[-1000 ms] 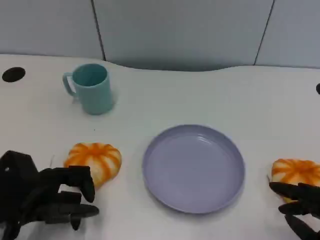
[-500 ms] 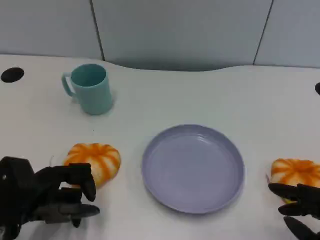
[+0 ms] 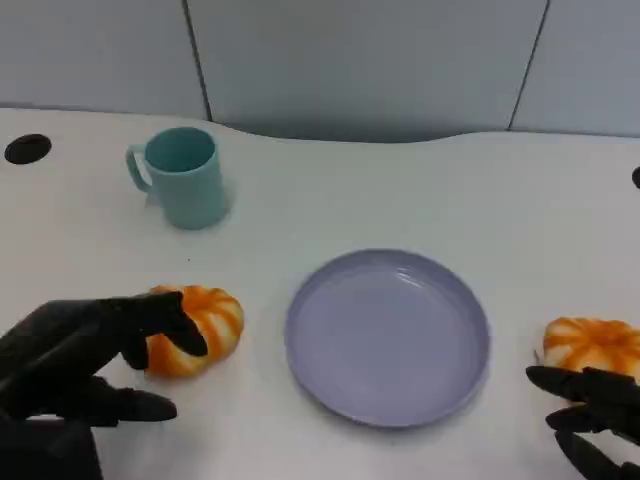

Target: Grasp the bread from the table and place it into the plate.

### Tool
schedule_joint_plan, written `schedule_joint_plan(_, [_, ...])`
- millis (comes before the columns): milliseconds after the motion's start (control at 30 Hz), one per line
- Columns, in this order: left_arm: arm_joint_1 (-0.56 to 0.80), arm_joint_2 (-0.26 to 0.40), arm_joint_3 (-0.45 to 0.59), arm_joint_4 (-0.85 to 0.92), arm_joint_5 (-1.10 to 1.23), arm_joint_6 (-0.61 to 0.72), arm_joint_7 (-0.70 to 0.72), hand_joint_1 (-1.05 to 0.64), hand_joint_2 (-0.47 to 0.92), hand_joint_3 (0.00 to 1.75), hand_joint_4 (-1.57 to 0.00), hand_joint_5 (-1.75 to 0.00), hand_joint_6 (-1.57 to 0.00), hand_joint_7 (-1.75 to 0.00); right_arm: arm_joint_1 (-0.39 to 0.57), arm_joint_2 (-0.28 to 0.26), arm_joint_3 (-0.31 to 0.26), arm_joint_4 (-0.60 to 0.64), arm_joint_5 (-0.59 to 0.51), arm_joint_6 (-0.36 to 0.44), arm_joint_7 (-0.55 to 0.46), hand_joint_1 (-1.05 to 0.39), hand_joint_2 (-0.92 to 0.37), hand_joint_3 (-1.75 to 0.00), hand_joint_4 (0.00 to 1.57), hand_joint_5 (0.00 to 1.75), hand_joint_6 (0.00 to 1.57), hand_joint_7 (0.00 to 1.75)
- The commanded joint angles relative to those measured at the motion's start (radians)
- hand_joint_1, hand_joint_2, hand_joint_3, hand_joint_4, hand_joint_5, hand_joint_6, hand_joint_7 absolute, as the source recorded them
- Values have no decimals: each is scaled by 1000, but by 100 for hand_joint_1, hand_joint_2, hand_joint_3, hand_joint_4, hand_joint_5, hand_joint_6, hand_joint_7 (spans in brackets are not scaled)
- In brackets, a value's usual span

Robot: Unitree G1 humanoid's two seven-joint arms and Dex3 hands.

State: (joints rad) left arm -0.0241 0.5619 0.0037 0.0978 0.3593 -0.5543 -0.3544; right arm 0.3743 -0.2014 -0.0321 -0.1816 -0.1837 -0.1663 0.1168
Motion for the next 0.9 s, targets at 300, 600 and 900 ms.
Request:
schedule_joint_plan(300, [11, 37, -51, -215, 297, 230, 33, -74, 92, 6, 0, -49, -16, -3, 6, 6, 9, -38, -10, 15, -23, -46, -92, -45, 54, 76, 77, 0])
schedule_joint_plan(600, [-110, 26, -170, -122, 366, 362, 14, -73, 88, 1, 0, -25, -11, -1, 17, 6, 7, -48, -13, 8, -24, -45, -92, -44, 53, 75, 77, 0])
schedule_joint_plan(900, [-326, -45, -301, 168, 411, 459, 8, -71, 88, 0, 0, -2, -7, 0, 27, -1, -3, -37, -4, -38, -24, -46, -92, -44, 54, 76, 77, 0])
